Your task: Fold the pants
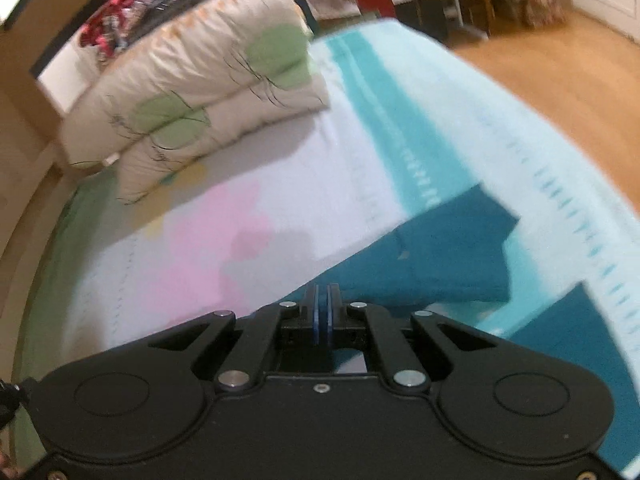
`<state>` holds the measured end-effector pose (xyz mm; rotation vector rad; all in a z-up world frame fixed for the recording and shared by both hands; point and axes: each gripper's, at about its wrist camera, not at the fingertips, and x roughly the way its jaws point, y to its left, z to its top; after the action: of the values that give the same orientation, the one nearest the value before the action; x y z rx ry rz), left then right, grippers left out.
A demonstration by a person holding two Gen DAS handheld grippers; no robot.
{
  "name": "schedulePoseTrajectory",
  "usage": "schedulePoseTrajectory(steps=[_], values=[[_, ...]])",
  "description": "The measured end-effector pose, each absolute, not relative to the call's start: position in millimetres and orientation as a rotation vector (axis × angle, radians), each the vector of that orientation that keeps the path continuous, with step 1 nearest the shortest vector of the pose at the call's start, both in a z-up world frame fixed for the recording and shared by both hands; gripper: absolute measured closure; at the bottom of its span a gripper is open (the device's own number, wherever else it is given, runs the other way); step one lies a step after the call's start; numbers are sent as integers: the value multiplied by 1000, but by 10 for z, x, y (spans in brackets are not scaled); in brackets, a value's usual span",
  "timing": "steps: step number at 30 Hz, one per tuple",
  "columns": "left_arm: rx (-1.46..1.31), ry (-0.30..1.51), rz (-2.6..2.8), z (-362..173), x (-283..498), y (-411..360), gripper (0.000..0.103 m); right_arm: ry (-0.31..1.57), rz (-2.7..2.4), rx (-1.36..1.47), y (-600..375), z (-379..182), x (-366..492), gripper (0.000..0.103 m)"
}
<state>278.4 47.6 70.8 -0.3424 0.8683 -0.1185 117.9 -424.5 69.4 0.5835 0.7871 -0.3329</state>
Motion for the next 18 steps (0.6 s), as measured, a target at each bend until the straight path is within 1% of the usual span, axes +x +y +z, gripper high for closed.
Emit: schedulePoseTrajectory(steps=[3, 5, 6, 7, 9, 11, 12, 13, 18], values=[[-338, 874, -161, 712, 2407, 589, 100, 811, -317, 589, -4111, 758, 872, 94], [-298, 896, -174, 608, 2160, 610, 100, 852, -319, 603, -4026, 658, 673, 94], [-284, 907, -176, 550, 2078, 620, 100, 867, -325, 620, -4022, 587, 617, 91], [-270, 920, -171, 473, 2012, 621, 100, 882, -337, 642, -4031, 492, 554, 83], [-260, 949, -164, 324, 1909, 644, 100, 928, -389, 723, -4132, 230, 466, 82], [-266, 987, -155, 188, 1876, 654, 100, 934, -437, 809, -4297, 8, 407, 78], [-275, 1000, -152, 132, 1871, 668, 100, 938, -462, 817, -4378, -82, 414, 66], [-279, 1011, -147, 75, 1865, 664, 100, 943, -493, 805, -4449, -146, 417, 59], [-244, 1014, -121, -50, 1881, 589, 100, 924, -579, 729, -4855, -362, 653, 58]])
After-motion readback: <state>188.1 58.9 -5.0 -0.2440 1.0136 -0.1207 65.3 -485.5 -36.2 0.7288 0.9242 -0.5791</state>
